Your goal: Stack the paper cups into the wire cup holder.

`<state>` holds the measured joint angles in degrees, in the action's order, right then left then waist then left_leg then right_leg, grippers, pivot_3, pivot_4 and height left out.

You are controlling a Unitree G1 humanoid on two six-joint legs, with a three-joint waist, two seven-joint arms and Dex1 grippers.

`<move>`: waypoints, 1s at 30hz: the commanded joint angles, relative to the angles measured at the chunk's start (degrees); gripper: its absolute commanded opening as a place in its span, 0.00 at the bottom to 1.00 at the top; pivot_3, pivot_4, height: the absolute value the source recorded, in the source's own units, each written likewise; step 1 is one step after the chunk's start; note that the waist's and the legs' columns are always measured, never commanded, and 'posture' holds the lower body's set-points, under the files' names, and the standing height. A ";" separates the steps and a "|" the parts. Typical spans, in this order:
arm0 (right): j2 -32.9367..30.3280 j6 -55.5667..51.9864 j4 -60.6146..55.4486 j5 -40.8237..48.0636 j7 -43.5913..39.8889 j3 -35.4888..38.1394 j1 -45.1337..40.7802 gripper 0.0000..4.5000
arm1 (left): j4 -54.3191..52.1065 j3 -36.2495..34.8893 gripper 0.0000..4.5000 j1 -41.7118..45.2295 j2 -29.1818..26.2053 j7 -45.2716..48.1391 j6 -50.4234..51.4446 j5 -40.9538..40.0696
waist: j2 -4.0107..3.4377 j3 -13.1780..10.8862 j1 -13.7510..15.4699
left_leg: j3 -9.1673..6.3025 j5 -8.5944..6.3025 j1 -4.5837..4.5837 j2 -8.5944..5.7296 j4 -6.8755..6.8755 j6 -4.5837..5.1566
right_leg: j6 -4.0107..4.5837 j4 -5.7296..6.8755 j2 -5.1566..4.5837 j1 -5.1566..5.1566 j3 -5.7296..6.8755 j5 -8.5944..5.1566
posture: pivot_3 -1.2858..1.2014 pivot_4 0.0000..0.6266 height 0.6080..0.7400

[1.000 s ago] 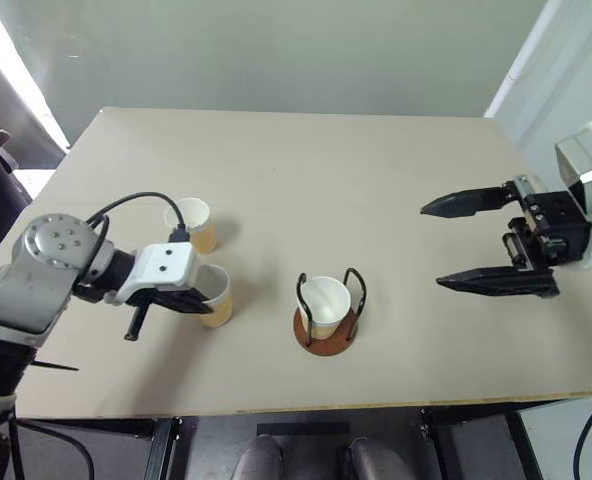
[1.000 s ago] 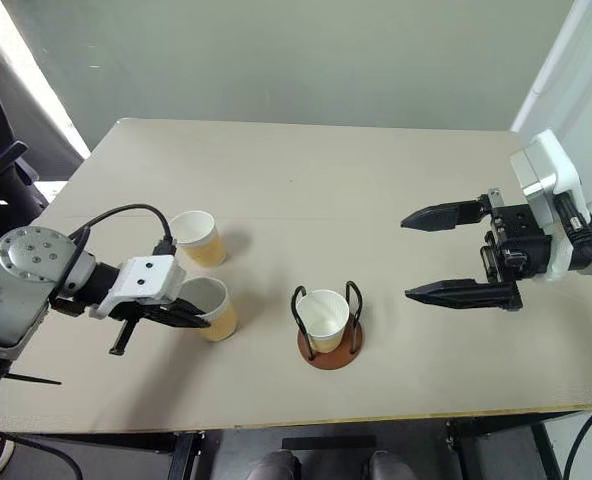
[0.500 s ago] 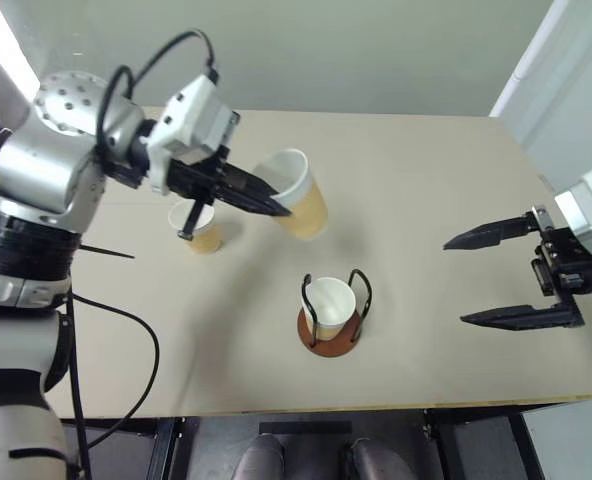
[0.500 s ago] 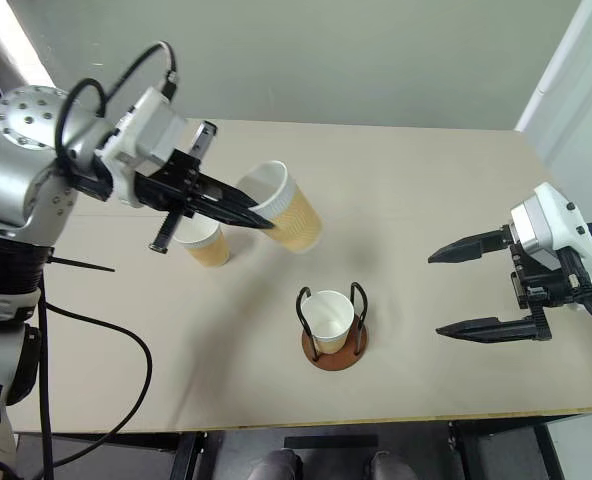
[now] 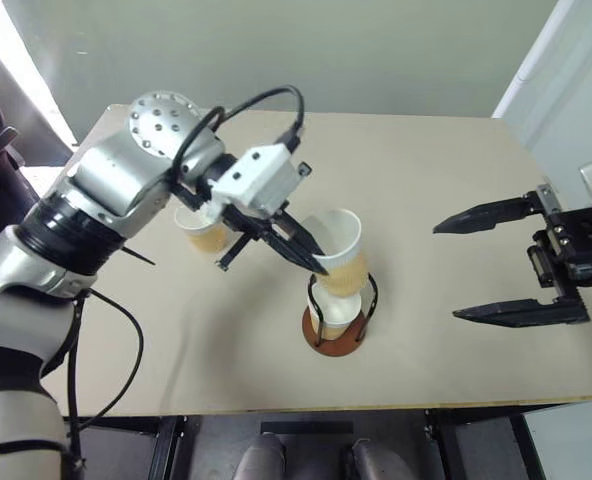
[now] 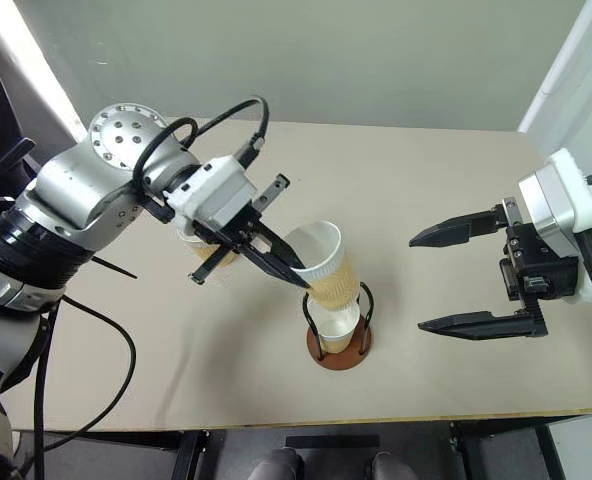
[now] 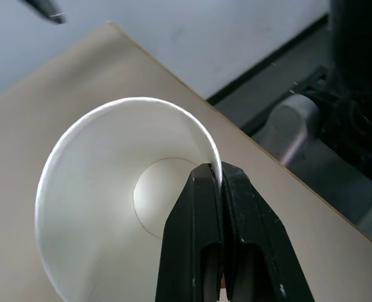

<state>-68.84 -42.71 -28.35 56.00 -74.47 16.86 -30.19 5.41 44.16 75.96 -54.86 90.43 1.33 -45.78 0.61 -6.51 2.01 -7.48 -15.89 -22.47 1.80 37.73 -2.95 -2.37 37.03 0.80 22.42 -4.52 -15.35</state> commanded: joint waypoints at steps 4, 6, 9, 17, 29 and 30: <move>-1.27 -0.34 -1.81 1.43 1.57 3.98 0.01 1.00 | 3.34 5.83 0.00 4.71 2.61 2.07 -7.79 3.23 | -0.01 0.00 0.05 | 0.01 -0.10 -0.07 -0.02 0.31 0.17 | -0.15 0.00 -0.05 -0.04 -0.05 0.06 | 0.52 0.24 1.00; -1.38 -0.69 -2.28 1.71 1.94 4.87 0.73 1.00 | 4.52 7.52 0.00 5.55 3.28 2.07 -9.78 4.13 | -0.01 0.00 0.04 | 0.03 -0.14 -0.09 -0.04 0.36 0.23 | -0.19 -0.01 -0.06 -0.05 -0.09 0.08 | 0.52 0.24 1.00; -1.64 -1.02 -2.72 1.98 2.36 6.16 1.87 1.00 | 5.10 9.47 0.00 6.63 3.37 2.07 -11.31 3.44 | -0.01 0.00 0.04 | 0.05 -0.18 -0.12 -0.05 0.41 0.31 | -0.20 -0.02 -0.07 -0.05 -0.10 0.09 | 0.52 0.24 1.00; -1.70 -1.41 -4.12 2.51 4.22 7.58 3.59 1.00 | 7.20 13.13 0.00 8.09 4.39 2.07 -13.41 3.41 | -0.03 -0.01 0.14 | 0.09 -0.21 -0.24 -0.06 0.44 0.34 | -0.23 -0.06 -0.07 0.01 -0.11 0.08 | 0.52 0.24 1.00; -1.56 -0.47 -3.85 2.08 5.43 6.29 3.10 1.00 | 9.91 12.86 0.89 8.35 5.62 2.07 -14.82 4.55 | -0.03 0.00 0.25 | 0.10 -0.22 -0.33 -0.07 0.50 0.36 | -0.28 -0.07 -0.07 0.04 -0.11 0.09 | 0.52 0.24 1.00; -1.55 -0.37 -3.73 2.05 5.35 6.24 3.05 1.00 | 10.93 11.99 0.97 8.27 6.15 2.07 -14.69 5.10 | -0.03 0.00 0.29 | 0.10 -0.22 -0.33 -0.07 0.52 0.36 | -0.29 -0.06 -0.07 0.04 -0.11 0.10 | 0.52 0.24 1.00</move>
<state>-69.74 -43.97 -31.96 57.74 -69.33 21.82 -26.20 14.95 59.33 83.08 -49.23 90.53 -12.66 -41.49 0.58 -6.51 2.30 -7.38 -16.12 -22.81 1.74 38.26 -2.58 -2.67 36.97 0.72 22.47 -4.63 -15.25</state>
